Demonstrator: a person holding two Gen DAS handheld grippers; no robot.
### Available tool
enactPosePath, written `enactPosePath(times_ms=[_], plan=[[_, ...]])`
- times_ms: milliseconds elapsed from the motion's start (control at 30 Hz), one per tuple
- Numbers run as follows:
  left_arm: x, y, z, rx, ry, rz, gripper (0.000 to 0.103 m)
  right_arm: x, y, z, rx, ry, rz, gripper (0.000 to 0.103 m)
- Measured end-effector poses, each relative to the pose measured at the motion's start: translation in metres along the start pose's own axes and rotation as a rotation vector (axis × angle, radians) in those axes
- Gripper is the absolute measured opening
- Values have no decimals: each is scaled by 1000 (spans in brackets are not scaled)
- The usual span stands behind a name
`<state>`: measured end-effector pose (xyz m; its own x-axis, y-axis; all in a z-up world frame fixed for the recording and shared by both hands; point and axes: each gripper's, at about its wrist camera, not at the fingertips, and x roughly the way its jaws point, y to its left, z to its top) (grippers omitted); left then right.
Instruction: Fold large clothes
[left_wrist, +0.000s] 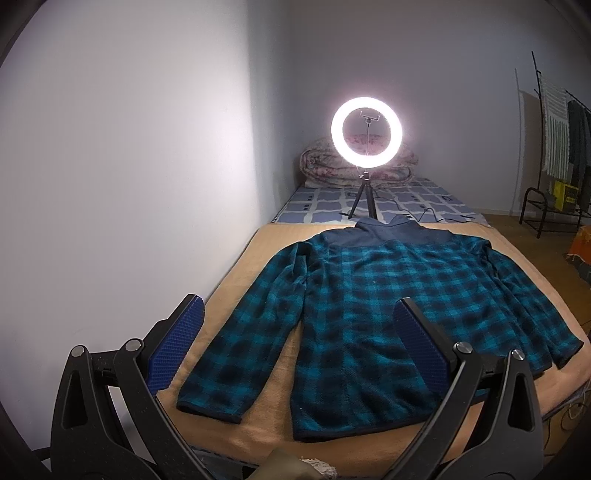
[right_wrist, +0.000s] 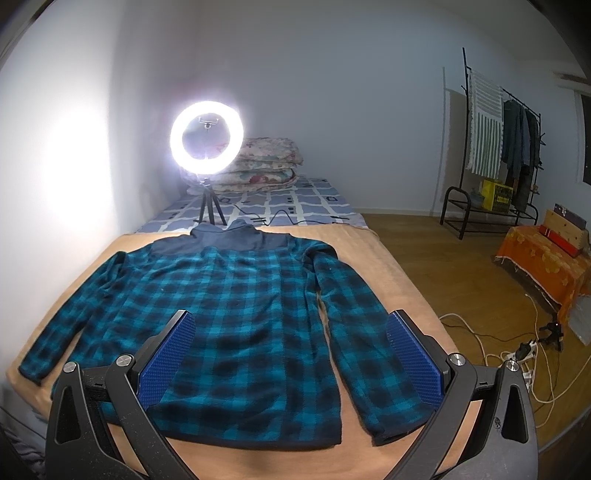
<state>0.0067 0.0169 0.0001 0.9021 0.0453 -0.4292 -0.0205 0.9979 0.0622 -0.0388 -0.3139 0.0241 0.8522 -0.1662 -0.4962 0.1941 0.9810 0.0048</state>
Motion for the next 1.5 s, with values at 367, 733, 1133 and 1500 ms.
enactPosePath(times_ms=[367, 733, 1133, 1500], plan=[[25, 30, -3, 6, 44, 57, 103, 2, 17, 9, 1, -6, 65, 103], [82, 85, 8, -45, 139, -14, 103, 6, 47, 18, -29, -49, 193, 103], [184, 112, -15, -95, 419, -91, 76, 26, 69, 19, -77, 34, 323, 103], [277, 147, -59, -158, 641, -84, 66, 45, 75, 11, -69, 118, 422, 103]])
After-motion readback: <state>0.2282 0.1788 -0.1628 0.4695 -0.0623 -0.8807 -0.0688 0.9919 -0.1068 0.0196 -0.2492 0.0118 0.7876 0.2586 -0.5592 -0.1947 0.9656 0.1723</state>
